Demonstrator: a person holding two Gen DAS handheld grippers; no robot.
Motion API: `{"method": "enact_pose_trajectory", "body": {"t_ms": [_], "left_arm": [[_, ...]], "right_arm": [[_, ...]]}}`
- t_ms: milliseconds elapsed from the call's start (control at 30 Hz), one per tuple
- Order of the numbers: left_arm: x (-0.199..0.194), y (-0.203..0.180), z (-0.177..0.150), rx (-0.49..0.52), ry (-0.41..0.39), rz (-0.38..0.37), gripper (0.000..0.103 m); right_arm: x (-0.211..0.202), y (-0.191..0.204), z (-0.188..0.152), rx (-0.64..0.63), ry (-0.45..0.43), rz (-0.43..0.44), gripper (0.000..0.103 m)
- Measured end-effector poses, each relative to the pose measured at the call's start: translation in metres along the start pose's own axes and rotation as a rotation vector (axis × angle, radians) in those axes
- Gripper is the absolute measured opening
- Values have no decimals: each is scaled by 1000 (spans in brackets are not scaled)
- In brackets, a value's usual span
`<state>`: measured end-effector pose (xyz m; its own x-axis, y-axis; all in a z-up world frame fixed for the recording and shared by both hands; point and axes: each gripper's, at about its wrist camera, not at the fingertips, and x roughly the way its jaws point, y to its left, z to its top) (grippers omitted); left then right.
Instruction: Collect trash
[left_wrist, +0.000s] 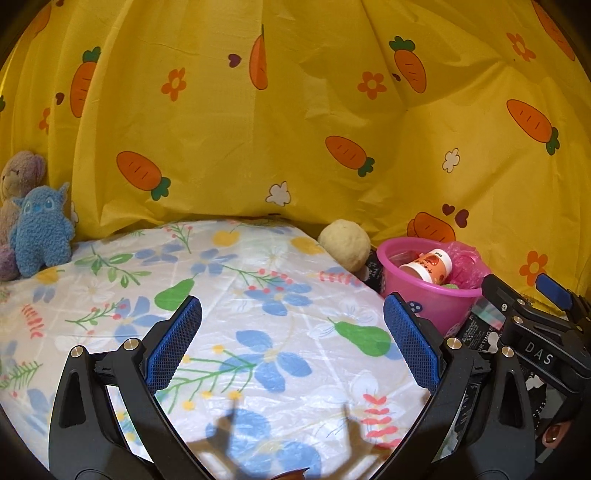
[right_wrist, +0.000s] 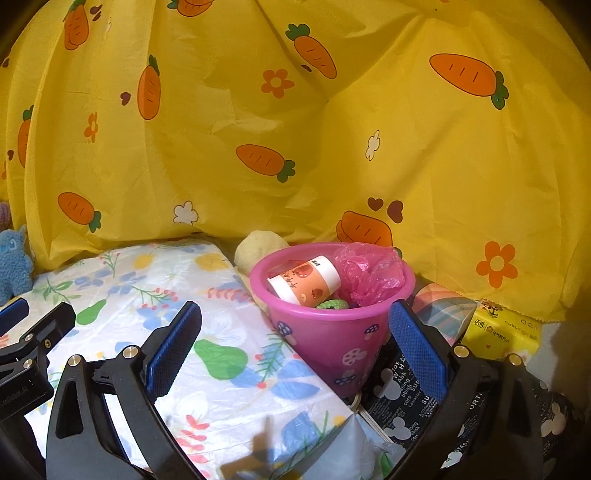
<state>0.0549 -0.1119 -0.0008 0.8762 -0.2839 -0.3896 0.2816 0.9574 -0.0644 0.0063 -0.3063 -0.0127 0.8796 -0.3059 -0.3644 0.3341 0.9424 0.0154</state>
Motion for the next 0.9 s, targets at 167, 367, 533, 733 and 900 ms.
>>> {"method": "enact_pose_trajectory", "body": {"t_ms": [167,367,533,733,900], "left_arm": [[-22,16,-12,-18,14,25,97],[-44,36,-28,-48,26,78,97],[-60,46,-36,-52,19,114,97],[-71,53,-41,-62,15,115,97],[-73,54,-42,-65,13,114,97]], "right_arm": [[-20,18,-10,-15,15,43,97],[-42,37,-21,-40,9,92,97],[-56,49,-29,-55,2,125,97],[-67,58,-33,-68,-5,140,97],[-73,61,-37,-76,-9,134,97]]}}
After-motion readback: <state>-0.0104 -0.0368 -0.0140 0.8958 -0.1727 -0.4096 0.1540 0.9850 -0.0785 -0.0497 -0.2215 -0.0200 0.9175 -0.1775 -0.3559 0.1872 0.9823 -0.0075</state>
